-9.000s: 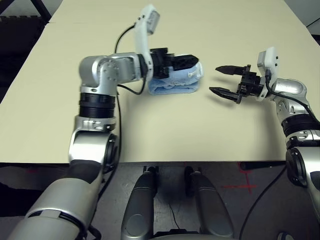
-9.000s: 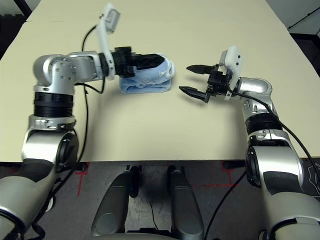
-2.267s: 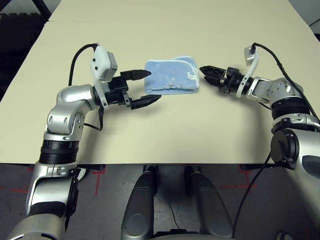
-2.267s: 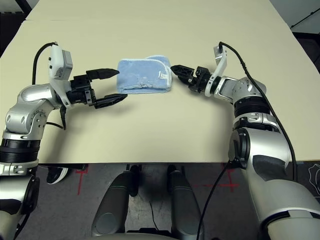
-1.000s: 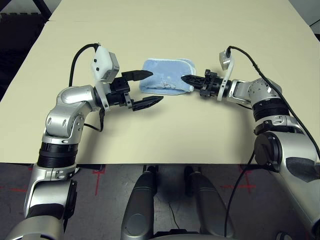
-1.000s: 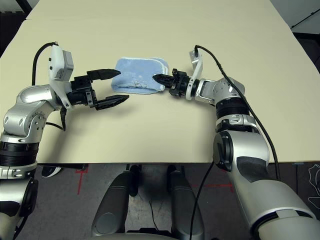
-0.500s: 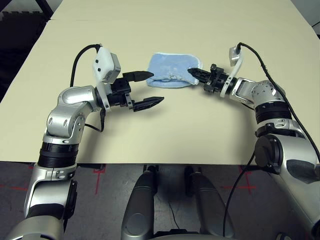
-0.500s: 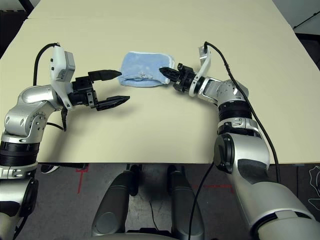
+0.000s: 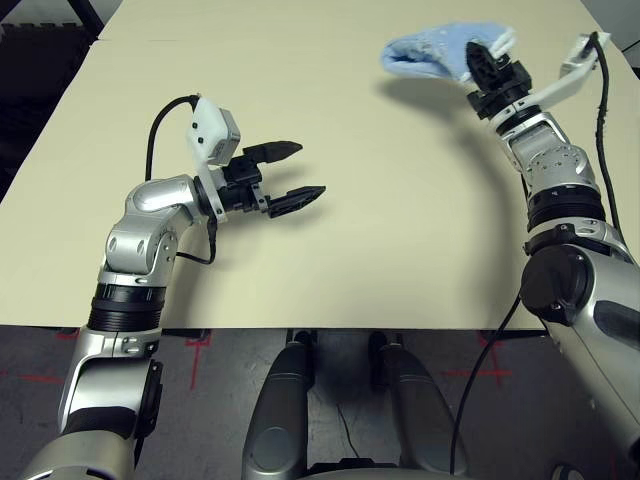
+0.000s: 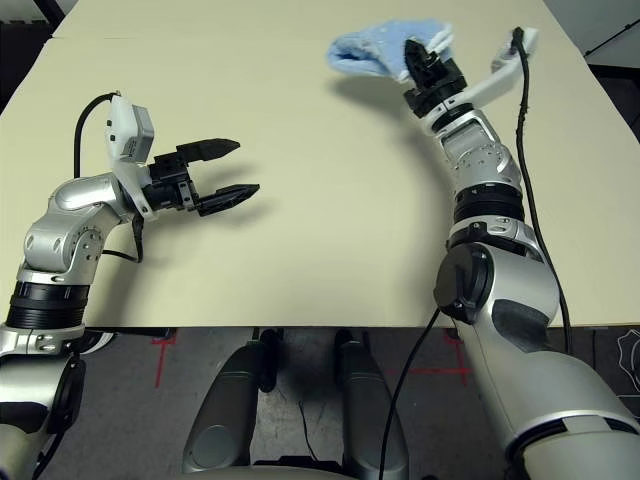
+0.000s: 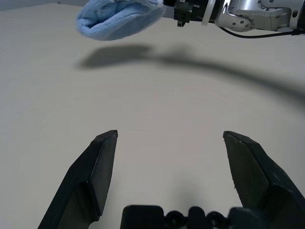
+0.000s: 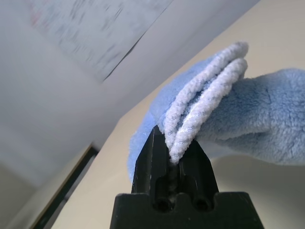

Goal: Fold the towel and set it aside.

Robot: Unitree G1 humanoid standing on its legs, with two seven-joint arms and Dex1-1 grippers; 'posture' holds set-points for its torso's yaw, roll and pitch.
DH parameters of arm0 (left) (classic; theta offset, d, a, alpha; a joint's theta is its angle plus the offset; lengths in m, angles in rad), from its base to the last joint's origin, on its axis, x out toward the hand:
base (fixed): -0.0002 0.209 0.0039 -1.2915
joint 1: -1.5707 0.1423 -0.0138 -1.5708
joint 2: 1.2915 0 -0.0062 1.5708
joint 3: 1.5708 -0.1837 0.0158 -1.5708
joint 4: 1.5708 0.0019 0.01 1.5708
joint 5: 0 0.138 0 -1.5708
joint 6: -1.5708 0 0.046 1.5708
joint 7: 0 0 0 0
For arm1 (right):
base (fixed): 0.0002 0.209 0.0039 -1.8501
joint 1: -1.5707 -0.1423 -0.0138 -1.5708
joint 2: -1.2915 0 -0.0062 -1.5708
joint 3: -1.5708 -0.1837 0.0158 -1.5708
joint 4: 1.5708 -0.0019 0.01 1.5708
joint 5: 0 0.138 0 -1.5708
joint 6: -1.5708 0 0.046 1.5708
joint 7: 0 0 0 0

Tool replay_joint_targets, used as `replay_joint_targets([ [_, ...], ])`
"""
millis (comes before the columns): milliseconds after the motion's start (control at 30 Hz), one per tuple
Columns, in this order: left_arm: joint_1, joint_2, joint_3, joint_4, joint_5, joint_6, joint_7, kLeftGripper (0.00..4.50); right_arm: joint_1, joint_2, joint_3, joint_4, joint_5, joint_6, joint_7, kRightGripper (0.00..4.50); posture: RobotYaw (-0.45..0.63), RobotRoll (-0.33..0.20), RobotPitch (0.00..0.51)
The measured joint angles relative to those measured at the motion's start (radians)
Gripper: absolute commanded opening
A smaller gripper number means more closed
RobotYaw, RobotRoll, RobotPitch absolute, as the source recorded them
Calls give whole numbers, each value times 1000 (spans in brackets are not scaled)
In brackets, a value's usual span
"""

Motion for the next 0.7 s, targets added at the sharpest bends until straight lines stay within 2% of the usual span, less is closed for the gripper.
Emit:
replay_joint_targets([
  [133,-6,0,-1,20,2,-20,-10,4500,0,-29,-12,55,-23,-115,-83,16,42,0,273],
  [367,-13,0,-10,27,2,-21,-26,4500,13,-48,11,91,-78,-206,-187,16,33,0,277],
  [700,-24,-1,-20,27,3,-21,-34,4500,36,-72,29,105,-118,-224,-249,16,28,0,272],
])
